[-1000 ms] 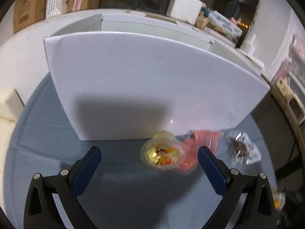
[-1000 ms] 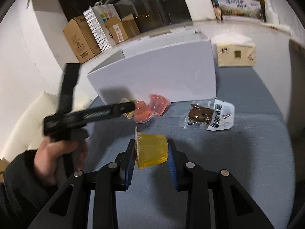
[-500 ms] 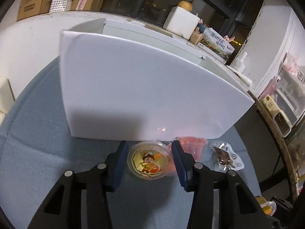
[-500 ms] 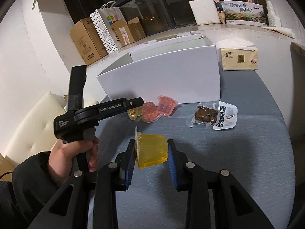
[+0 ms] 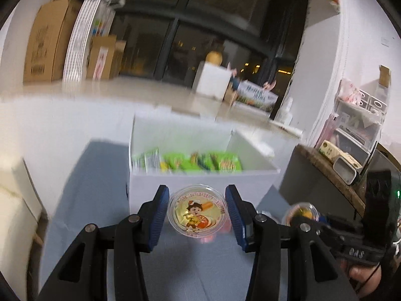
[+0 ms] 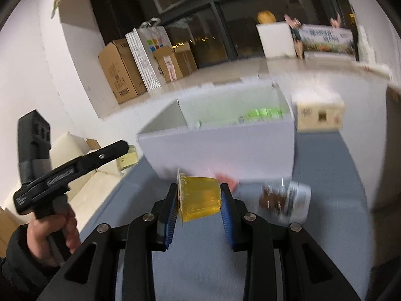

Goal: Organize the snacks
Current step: 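Carry both jelly cups into the white box and open both grippers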

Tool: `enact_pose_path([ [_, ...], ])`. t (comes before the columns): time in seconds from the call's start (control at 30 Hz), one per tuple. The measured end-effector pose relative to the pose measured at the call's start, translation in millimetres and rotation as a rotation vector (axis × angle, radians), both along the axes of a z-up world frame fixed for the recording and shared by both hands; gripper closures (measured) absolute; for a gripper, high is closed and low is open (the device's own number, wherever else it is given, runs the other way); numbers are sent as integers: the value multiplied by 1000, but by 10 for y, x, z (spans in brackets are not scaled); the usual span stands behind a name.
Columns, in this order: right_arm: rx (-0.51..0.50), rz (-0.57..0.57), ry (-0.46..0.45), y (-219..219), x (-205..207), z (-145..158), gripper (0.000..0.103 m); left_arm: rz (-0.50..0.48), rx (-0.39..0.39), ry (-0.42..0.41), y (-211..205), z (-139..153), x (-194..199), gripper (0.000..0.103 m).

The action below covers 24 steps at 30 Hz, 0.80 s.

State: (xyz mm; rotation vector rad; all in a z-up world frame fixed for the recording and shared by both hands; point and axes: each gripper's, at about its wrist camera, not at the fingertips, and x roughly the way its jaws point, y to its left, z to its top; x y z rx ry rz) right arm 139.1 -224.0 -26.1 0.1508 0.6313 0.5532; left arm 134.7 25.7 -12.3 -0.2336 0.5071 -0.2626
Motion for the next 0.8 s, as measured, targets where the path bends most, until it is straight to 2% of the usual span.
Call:
enact_pose_path([
  [0.13,-8,-2,-49,103,320,303,69,12,-11,-33,66,221,270,52],
  [0.27,-11,-10,-60,183,763,516,69,19,43,-39,30,350,707,52],
  [0.37,-13,-35,-23,186,1095,516,69,32,56,-11,61,324,1003,52],
  [0.5,-54,-77,48,190,1401,299,67,47,86,31,88,198,1237,51],
  [0.53,-64,-95,69,180,1455,232,61,49,91,50,91,152,1275,51],
  [0.57,-62,-108,83,157,1481,186,50,55,98,75,93,110,1321,45],
  [0.6,-46,-114,88,126,1485,158,23,54,99,92,92,77,1339,21],
  [0.63,-23,-121,86,83,1465,139,8,55,100,94,98,54,1330,7],
  [0.67,-3,-117,80,42,1436,128,7,64,104,85,104,44,1297,0],
  [0.73,7,-111,78,-17,1380,118,5,59,115,88,99,30,1249,0],
  [0.8,16,-119,75,-85,1301,142,0,49,106,97,103,31,1199,0],
])
